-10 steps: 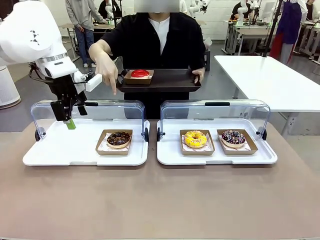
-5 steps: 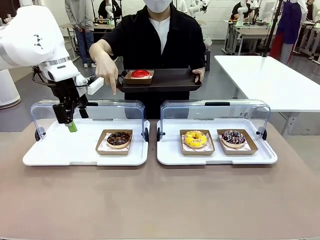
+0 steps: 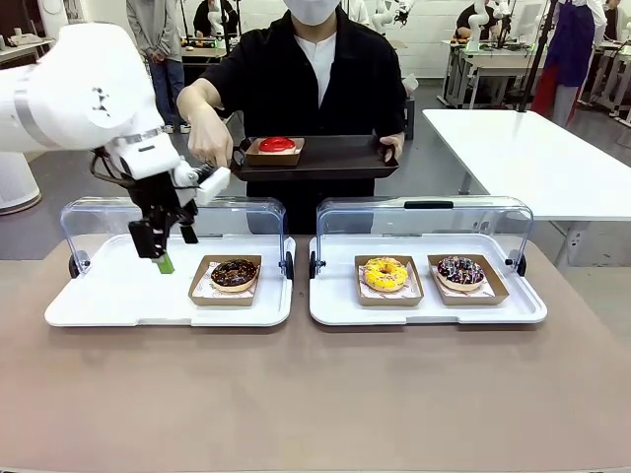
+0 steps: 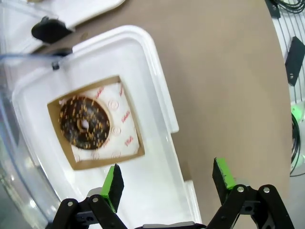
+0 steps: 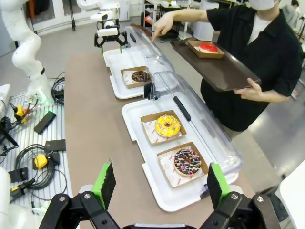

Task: Provide the desired donut to the person.
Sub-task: Pick up and lift the Paper togo box containing the Donut pointed at by the person.

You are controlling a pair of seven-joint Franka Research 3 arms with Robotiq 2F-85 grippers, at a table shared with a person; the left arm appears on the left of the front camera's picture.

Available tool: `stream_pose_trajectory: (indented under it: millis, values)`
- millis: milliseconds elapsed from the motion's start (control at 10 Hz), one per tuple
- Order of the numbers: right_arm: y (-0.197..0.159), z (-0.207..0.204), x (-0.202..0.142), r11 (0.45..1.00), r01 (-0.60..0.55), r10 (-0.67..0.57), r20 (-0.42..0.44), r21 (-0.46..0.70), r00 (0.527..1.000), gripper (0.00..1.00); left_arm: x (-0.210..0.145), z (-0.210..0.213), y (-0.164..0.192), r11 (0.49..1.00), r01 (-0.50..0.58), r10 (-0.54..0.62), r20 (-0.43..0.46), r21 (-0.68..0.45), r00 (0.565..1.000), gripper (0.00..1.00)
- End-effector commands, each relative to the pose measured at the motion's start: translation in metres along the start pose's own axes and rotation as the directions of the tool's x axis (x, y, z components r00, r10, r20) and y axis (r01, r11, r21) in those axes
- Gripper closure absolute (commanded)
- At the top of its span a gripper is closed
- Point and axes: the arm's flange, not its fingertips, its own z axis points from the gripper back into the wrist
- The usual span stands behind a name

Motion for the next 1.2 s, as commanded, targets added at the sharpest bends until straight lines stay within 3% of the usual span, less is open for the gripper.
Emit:
stream_pose_trajectory:
  millis: [0, 400, 1100]
  values:
    - [0.000, -0.001, -0.001, 1.000, -0.005, 0.005, 0.015, 0.002, 1.000, 0.00, 0.014, -0.021, -0.010, 0.999, -0.006, 0.008, -0.067, 0.037, 0.998, 0.03]
    - [0.000, -0.001, -0.001, 1.000, -0.005, 0.005, 0.015, 0.002, 1.000, 0.00, 0.022, -0.067, -0.003, 1.000, -0.019, 0.021, -0.190, 0.016, 0.981, 0.03]
    - [0.000, -0.001, -0.001, 1.000, -0.005, 0.005, 0.015, 0.002, 1.000, 0.00, -0.010, -0.097, 0.037, 0.999, -0.049, 0.050, -0.096, 0.012, 0.994, 0.03]
